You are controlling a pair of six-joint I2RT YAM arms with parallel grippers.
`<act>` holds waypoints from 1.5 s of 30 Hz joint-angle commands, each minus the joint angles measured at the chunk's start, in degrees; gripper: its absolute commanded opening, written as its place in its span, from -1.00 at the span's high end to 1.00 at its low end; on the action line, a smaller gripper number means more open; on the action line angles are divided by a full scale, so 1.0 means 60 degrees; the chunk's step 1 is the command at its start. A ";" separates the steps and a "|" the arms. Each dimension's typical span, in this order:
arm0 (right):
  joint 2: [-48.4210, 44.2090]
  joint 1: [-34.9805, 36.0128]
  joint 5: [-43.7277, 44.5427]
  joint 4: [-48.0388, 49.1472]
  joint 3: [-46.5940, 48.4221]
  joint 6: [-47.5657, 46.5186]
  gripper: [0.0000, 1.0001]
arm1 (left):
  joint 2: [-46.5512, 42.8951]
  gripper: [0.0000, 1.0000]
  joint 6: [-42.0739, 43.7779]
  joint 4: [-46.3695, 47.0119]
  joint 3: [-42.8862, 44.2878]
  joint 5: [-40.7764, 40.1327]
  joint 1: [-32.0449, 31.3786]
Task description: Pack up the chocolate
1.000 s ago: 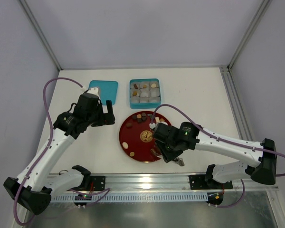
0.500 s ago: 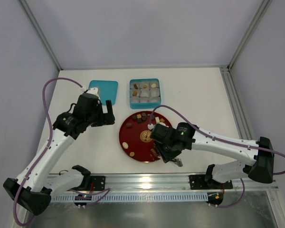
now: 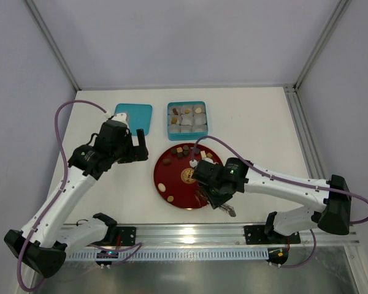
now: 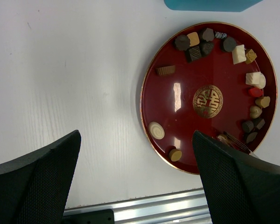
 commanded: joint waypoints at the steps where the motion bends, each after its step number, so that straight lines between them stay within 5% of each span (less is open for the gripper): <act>1: 0.0018 0.0057 0.0357 -0.0113 0.0537 -0.0010 0.40 | -0.0185 -0.99 0.0071 0.0169 0.0008 -0.0134 0.0044; 11: 0.0325 -0.0470 0.0680 -0.0056 0.1636 -0.0449 0.40 | -0.0243 -1.00 0.0071 0.0198 -0.0022 -0.0105 0.0044; 21: 0.0910 -0.3135 -0.0155 0.1013 0.3158 -0.1840 0.41 | -0.0243 -0.99 0.0100 0.0154 0.0037 -0.0091 0.0044; 29: 0.3235 -0.5053 -0.0361 0.1951 0.5750 -0.2617 0.40 | -0.0038 -0.99 0.0276 0.0198 0.0213 -0.0017 0.0044; 37: 0.5773 -0.5554 -0.0346 0.1820 0.8693 -0.2867 0.41 | -0.0024 -0.99 0.0364 0.0183 0.0228 -0.0032 0.0044; 45: 0.6712 -0.5568 -0.0038 0.1936 0.8976 -0.2940 0.40 | -0.0082 -0.99 0.0349 0.0139 0.0198 -0.0061 0.0044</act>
